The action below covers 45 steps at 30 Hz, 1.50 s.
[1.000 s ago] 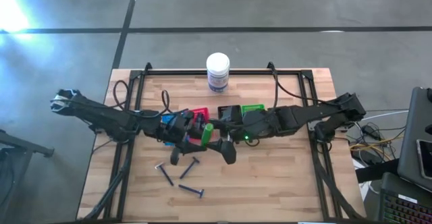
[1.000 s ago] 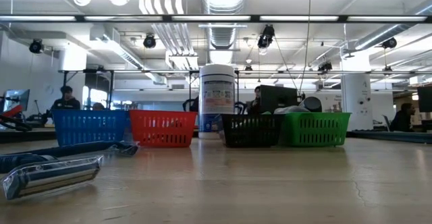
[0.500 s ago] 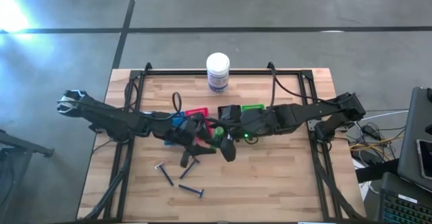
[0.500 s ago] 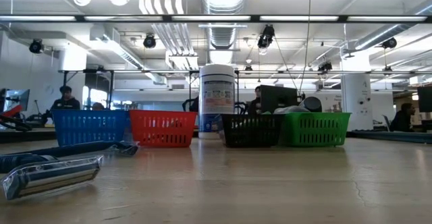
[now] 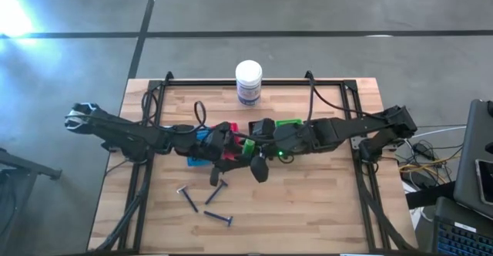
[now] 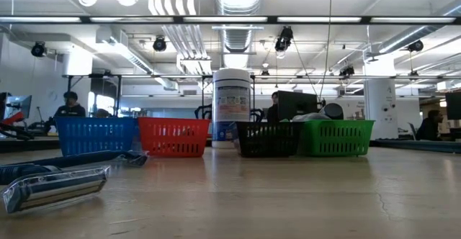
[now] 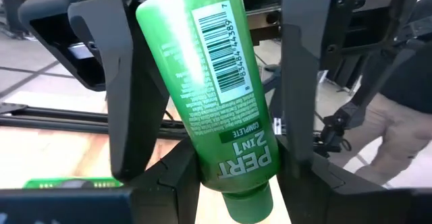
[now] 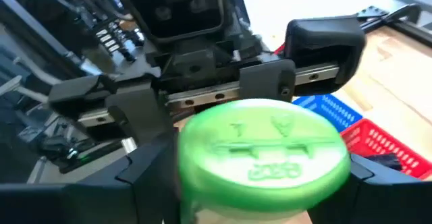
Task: Pick & Place Travel size toiletries
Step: Put the green shampoo into the black basket
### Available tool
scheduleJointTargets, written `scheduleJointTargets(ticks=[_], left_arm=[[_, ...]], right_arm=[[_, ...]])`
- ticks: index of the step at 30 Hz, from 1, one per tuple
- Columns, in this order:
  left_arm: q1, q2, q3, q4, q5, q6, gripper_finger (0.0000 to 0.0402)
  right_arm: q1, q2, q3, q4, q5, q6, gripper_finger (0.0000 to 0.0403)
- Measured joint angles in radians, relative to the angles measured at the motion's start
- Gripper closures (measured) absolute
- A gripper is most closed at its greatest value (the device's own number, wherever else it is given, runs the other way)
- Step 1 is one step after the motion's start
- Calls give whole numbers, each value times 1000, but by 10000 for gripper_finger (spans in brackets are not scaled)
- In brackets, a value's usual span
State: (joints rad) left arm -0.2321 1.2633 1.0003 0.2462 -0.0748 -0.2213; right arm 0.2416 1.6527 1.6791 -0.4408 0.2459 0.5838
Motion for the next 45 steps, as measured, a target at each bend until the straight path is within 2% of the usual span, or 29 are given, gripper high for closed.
scheduleJointTargets(ticks=[15,22,29,37,45], left_arm=[[9,-14,-7,-63,-73,39,236],[14,-24,-7,-99,-125,60,236],[14,-24,-7,-122,-288,96,236],[19,-14,-6,-137,-374,139,236],[22,-3,-6,-162,-390,145,223]], right_arm=[[-21,-1,0,-51,19,50,218],[-36,0,-1,-50,74,111,249],[-71,5,-1,-50,101,172,253],[-101,5,-9,-58,146,222,262],[-114,5,-37,-55,147,238,272]])
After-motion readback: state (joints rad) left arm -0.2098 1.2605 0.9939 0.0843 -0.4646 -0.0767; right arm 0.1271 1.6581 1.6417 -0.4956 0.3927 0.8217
